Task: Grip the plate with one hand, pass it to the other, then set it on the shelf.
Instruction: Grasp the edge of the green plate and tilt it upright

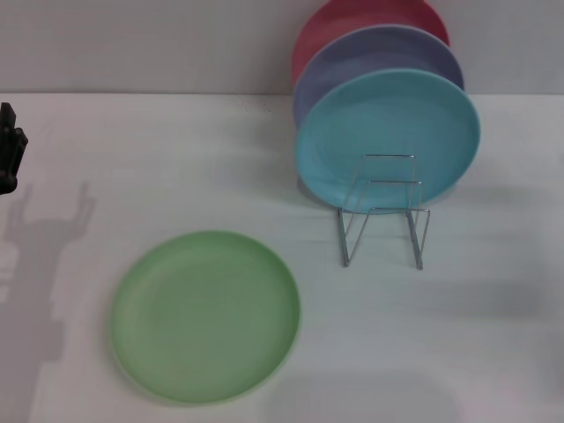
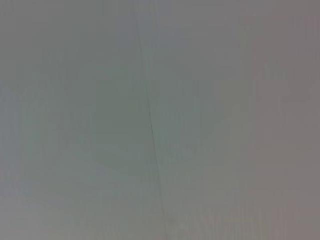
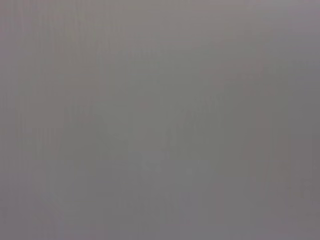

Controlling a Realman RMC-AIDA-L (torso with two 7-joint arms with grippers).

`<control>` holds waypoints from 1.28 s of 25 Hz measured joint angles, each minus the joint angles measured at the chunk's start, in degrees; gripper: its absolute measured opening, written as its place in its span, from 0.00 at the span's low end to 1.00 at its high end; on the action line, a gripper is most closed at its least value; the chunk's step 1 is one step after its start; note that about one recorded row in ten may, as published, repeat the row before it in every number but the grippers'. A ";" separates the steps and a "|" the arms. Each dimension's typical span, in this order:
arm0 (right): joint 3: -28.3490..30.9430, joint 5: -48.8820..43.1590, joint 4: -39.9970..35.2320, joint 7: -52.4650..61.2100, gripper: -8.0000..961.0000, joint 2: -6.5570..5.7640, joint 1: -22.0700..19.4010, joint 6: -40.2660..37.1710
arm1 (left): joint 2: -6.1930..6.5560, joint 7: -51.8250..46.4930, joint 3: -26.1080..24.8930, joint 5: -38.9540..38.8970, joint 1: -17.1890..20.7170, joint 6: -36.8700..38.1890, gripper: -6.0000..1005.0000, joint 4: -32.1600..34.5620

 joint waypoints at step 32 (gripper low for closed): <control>0.67 0.44 -0.21 0.00 0.82 0.00 -0.71 -0.13 | 0.47 43.02 -32.53 -0.15 -2.86 -31.59 0.79 -21.04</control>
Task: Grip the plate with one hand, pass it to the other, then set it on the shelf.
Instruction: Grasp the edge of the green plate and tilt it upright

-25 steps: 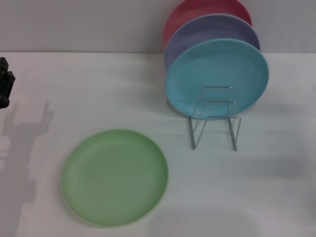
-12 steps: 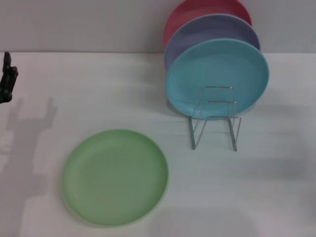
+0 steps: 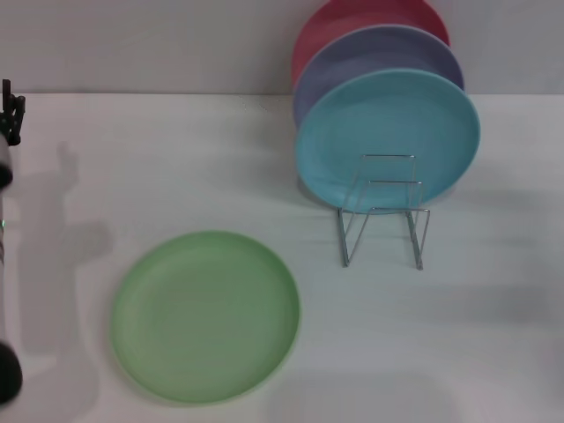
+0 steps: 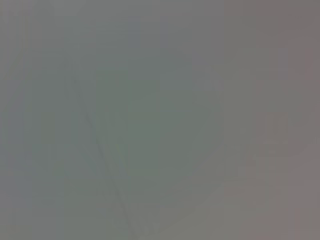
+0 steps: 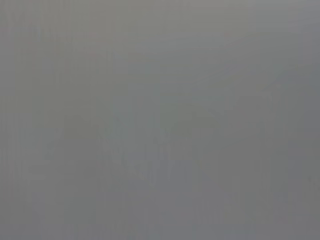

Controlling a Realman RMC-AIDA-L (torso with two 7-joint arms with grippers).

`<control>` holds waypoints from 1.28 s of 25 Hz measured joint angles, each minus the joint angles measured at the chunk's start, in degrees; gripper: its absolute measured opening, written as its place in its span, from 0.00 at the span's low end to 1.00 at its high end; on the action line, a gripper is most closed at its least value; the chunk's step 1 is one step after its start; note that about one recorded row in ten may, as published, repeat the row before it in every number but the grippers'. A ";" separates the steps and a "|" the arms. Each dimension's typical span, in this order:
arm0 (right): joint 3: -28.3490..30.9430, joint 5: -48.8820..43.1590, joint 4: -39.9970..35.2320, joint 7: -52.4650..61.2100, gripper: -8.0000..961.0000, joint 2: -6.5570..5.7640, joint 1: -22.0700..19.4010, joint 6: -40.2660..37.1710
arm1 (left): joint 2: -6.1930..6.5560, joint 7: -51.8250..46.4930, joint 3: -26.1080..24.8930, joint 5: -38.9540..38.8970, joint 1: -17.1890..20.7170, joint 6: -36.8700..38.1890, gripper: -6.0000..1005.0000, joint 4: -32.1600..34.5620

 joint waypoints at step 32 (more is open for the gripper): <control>0.31 0.00 -0.87 0.00 0.82 -2.47 2.49 -0.18 | 0.05 -39.65 -47.64 37.86 8.17 -133.60 0.75 -54.42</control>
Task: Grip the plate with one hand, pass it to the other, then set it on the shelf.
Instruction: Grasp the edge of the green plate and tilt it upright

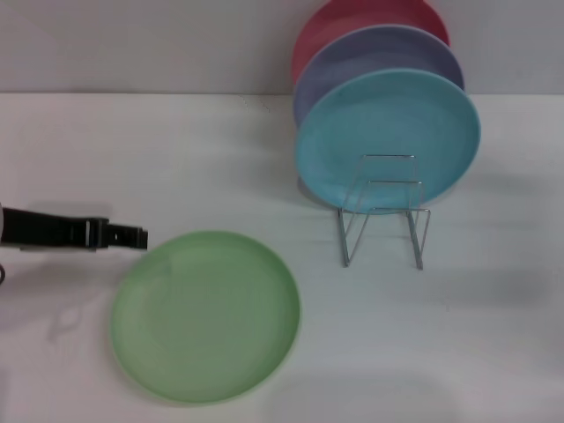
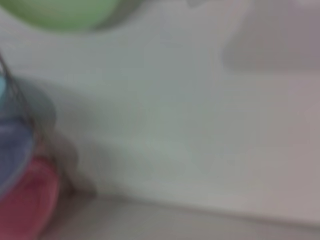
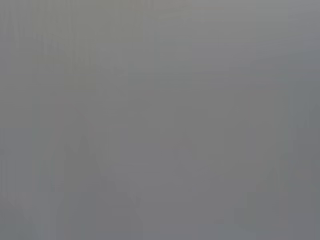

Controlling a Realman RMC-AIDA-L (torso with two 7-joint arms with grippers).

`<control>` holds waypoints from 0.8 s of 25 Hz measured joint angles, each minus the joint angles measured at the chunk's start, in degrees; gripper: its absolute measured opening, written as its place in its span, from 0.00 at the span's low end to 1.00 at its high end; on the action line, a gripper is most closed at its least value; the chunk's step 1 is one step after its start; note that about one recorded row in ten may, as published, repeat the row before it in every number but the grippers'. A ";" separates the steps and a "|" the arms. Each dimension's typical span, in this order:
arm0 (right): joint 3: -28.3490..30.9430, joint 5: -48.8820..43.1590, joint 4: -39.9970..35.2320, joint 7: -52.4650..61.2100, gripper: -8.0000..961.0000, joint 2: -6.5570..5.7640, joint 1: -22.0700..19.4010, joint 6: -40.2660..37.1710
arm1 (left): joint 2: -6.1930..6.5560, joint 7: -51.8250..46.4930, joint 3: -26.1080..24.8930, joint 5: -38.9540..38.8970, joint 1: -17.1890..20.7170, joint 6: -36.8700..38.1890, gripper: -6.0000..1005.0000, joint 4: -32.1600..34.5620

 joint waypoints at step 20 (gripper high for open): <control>1.29 0.09 -0.55 -0.07 0.82 -4.38 0.80 0.07 | -0.30 -16.04 7.08 14.42 -9.24 -8.72 0.66 7.18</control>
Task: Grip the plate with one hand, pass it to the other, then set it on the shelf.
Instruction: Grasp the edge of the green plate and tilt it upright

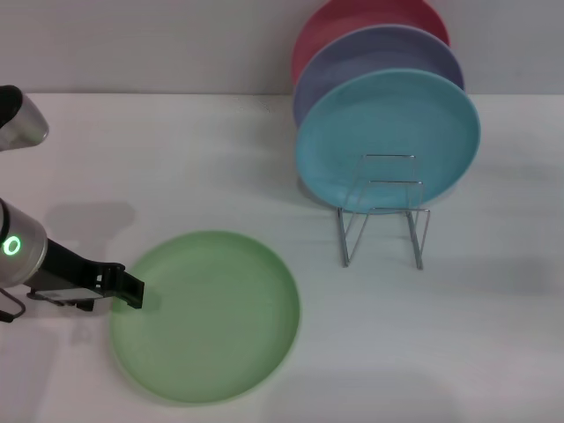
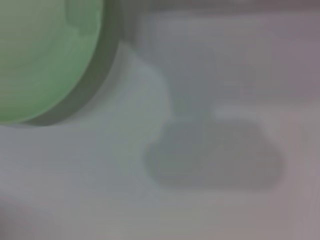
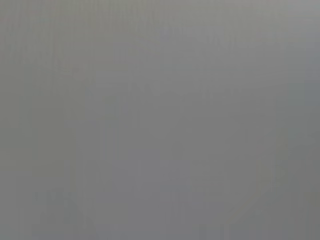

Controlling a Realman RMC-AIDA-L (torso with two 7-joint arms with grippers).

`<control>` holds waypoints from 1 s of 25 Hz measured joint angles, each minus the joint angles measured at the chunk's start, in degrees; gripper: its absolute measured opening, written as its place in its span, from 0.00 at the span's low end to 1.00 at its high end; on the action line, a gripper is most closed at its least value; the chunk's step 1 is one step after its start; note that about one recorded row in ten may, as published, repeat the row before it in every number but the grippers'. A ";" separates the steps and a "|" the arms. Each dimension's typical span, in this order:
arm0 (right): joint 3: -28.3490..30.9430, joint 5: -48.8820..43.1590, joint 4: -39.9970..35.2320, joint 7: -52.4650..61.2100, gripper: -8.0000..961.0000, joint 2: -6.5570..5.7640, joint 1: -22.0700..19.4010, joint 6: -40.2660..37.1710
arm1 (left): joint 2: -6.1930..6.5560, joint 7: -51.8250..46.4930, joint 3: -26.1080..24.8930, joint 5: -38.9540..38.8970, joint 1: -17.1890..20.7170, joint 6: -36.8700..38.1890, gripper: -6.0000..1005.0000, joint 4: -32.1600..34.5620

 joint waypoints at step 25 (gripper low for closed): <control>0.03 0.00 -0.76 -0.02 0.82 -0.27 0.76 -0.04 | 0.14 0.31 1.53 2.96 -3.05 0.95 0.62 6.06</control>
